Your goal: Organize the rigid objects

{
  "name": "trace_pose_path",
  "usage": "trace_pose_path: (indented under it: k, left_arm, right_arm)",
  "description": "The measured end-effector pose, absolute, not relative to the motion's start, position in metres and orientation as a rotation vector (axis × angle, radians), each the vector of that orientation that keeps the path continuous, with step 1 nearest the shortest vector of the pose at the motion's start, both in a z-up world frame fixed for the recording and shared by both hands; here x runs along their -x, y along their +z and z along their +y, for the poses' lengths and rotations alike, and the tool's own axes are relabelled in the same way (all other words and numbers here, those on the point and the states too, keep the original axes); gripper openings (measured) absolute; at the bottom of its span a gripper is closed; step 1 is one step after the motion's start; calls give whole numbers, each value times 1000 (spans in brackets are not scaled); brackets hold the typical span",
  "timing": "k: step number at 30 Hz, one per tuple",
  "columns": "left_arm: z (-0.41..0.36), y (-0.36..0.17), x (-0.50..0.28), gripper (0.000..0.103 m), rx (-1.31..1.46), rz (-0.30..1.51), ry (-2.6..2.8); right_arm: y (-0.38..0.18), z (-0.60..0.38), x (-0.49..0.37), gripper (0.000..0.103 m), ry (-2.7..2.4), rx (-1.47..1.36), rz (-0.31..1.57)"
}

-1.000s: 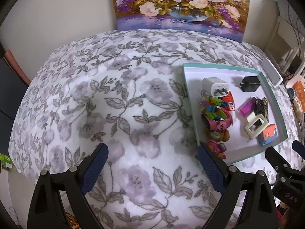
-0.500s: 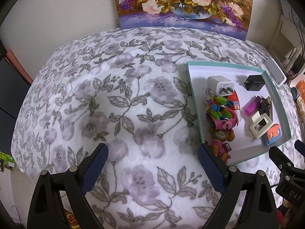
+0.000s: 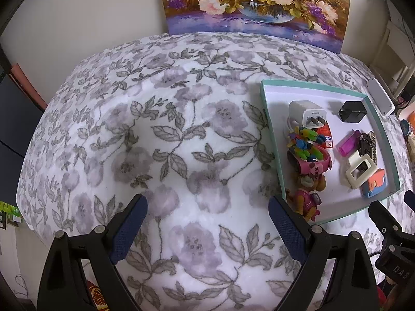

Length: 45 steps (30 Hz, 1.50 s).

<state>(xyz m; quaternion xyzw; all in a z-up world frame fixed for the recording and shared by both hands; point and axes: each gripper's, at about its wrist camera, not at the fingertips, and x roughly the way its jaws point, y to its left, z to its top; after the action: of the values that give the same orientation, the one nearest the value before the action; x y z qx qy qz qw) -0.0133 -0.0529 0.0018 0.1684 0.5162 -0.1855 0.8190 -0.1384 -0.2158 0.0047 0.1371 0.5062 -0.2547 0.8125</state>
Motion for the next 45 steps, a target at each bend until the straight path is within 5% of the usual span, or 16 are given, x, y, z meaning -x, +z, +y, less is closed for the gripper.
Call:
trace_pose_path:
  k: [45]
  left_arm:
    - [-47, -5, 8, 95, -349, 1141, -389]
  right_arm:
    - [-2, -216, 136, 103, -543, -266, 1106]
